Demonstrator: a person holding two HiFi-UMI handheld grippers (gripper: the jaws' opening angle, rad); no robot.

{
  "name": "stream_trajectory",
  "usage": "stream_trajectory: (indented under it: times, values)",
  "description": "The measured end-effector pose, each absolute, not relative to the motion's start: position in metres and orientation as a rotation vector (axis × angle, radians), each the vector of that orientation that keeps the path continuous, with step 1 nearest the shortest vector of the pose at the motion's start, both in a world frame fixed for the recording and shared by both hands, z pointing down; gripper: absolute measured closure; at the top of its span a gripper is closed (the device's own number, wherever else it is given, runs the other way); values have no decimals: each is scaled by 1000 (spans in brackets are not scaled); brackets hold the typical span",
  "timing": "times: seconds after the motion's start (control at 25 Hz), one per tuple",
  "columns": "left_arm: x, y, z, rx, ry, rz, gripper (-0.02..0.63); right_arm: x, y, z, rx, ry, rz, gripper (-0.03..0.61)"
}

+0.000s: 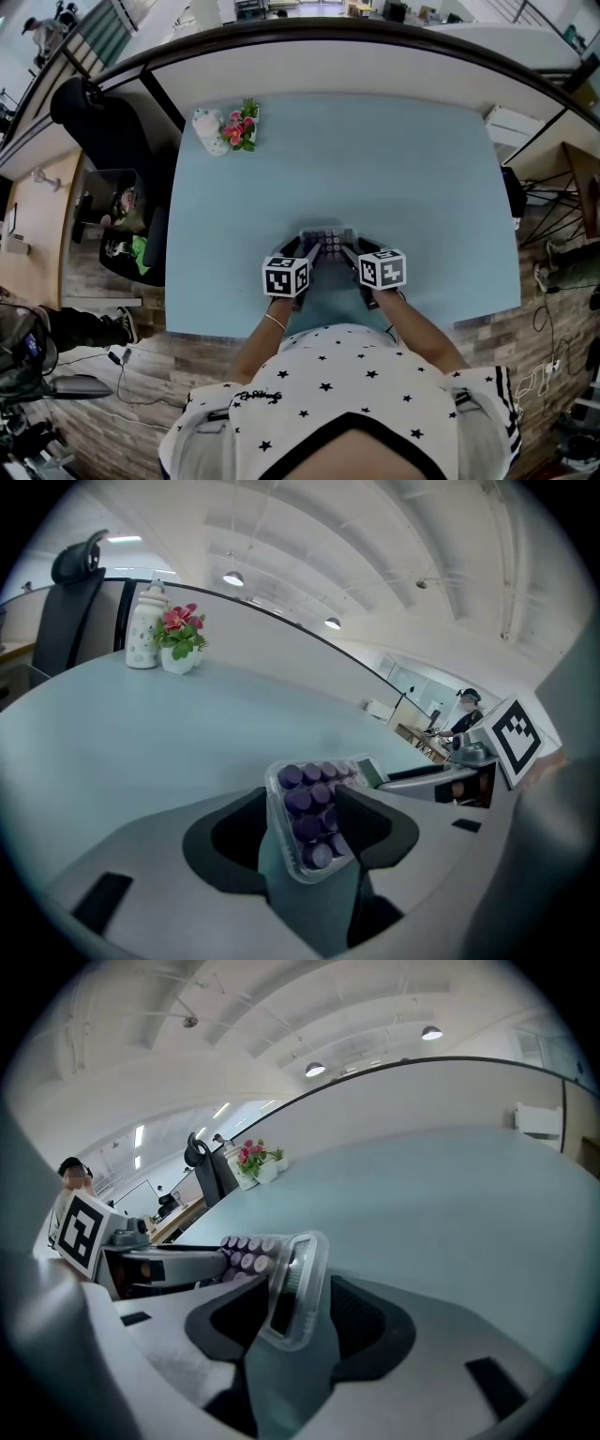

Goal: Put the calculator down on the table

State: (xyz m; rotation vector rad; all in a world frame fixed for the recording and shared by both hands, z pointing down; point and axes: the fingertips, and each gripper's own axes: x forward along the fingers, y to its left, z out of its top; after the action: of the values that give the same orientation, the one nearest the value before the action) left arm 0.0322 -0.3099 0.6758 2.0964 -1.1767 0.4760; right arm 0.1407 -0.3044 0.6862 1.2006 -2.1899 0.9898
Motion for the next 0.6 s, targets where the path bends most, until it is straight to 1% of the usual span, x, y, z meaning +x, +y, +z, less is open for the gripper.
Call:
stream_trajectory:
  times: [0.2,0.44,0.6]
  values:
    - [33,-310,680,2097,-1180,527,379,142,-304,689,1190,-2169,982,343]
    - [35,-311,679,2115,-1179,542,379,145,-305,689,1183,-2168,982,318]
    - [33,-312,677,2114,-1170,519,379,148,-308,683,1197,-2181,977,287]
